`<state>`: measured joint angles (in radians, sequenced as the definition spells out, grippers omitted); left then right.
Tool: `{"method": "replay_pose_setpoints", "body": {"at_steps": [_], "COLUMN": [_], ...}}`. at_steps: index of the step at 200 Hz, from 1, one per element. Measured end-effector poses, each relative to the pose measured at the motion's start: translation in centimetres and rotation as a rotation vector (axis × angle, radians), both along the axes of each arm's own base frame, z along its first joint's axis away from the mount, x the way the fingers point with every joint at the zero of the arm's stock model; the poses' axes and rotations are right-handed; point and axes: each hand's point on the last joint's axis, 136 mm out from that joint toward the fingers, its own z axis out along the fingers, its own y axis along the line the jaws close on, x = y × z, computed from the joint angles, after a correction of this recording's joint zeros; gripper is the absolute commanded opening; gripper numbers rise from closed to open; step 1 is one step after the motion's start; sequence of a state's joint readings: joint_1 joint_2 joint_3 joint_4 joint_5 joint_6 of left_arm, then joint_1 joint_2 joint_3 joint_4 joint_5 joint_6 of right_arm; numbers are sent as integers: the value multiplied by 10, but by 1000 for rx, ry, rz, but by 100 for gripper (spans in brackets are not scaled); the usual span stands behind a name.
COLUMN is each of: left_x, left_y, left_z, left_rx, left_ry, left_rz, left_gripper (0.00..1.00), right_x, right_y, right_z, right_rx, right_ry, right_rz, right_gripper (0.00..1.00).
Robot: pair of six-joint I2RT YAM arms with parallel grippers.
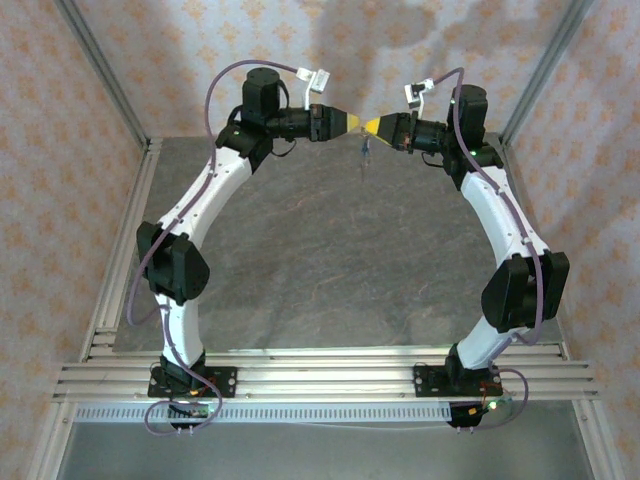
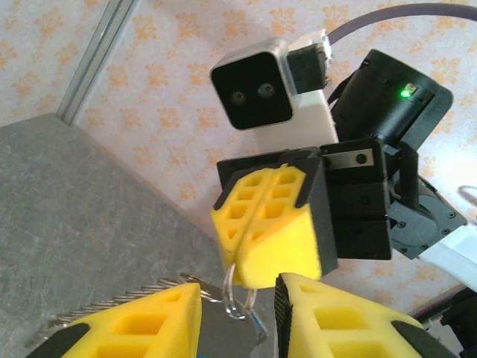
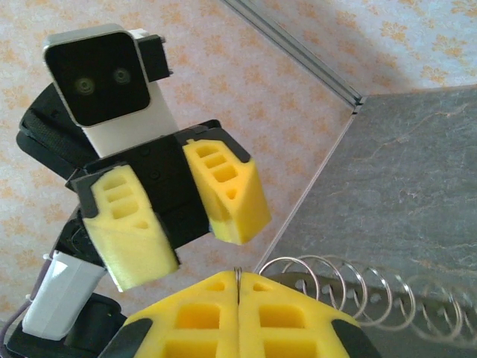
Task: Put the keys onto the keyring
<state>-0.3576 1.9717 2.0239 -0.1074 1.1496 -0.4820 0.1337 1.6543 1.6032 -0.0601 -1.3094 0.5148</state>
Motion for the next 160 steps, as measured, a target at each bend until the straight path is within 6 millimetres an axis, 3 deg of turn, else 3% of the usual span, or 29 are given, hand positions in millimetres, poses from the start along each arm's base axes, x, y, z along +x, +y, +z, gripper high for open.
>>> {"method": "replay_pose_setpoints", "body": {"at_steps": [62,116,160], "left_x": [0,-4,-4], "left_y": [-16,-20,-20], "left_z": [-9,-5,-5], "left_rx": [-1,-7,-5], "left_ry": [24,15,10], "left_rz": [-36,-53,-54], "left_gripper": [28,13,13], "right_x": [0,0,0], "right_y": [0,-1,-1], "right_z": [0,0,0], "right_rx": [0,0,0], "right_ry": [1,1,1], "right_rz": [0,-2,-2], "right_gripper": [0,0,0]}}
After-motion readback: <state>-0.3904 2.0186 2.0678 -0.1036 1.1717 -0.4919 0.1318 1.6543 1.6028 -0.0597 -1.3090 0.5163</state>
